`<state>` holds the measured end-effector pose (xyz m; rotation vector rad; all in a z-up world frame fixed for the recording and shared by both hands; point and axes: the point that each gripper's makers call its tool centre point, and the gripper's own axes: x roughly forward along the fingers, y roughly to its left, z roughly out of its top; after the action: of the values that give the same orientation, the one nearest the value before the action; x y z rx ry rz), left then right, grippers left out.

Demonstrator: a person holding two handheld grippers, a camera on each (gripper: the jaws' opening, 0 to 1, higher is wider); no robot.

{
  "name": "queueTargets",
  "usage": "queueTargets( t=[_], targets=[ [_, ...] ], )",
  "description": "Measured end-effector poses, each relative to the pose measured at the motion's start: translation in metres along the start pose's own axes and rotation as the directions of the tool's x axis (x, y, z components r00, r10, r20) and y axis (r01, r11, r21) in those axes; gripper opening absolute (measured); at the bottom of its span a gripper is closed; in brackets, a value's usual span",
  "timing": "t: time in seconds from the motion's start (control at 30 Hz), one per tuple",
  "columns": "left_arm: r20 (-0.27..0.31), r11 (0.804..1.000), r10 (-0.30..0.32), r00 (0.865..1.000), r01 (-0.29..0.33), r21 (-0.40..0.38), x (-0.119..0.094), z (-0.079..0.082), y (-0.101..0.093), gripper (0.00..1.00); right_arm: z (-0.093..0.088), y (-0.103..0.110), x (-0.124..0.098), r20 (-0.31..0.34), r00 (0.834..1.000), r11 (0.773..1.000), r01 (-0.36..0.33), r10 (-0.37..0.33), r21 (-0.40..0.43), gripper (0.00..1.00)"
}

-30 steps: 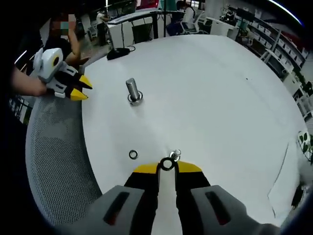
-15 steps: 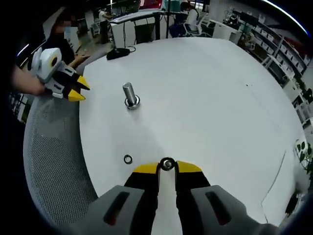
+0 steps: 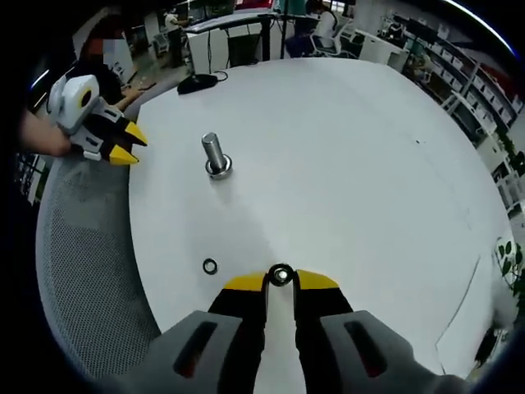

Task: Place the washer onto the threaded stud by aligning its center hole with the stud, sliding it down to the base, and recovering from edge contact or off-axis alignment until the washer reaches the visible bottom stop.

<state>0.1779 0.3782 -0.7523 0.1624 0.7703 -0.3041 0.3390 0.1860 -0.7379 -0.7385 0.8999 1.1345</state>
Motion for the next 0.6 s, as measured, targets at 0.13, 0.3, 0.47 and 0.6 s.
queueTargets(
  t=[0.13,0.3,0.47,0.6],
  targets=[
    [0.0,1.0,0.0,1.0,0.0,-0.001,0.0,0.0,0.0,0.15,-0.004,-0.001,0.002,-0.01,1.0,1.0,-0.003,0.003,0.001,0.14],
    [0.0,1.0,0.0,1.0,0.0,-0.001,0.0,-0.001,0.0,0.15,-0.007,-0.002,0.006,-0.026,1.0,1.0,-0.003,0.004,0.012,0.14],
    [0.0,1.0,0.0,1.0,0.0,-0.001,0.0,-0.001,0.0,0.15,-0.008,-0.002,0.012,-0.036,0.999,1.0,-0.007,0.007,0.008,0.14],
    [-0.002,1.0,-0.001,1.0,0.001,-0.001,0.0,-0.001,0.0,0.15,-0.011,-0.001,0.017,-0.054,0.998,1.0,-0.011,0.011,0.0,0.14]
  ],
)
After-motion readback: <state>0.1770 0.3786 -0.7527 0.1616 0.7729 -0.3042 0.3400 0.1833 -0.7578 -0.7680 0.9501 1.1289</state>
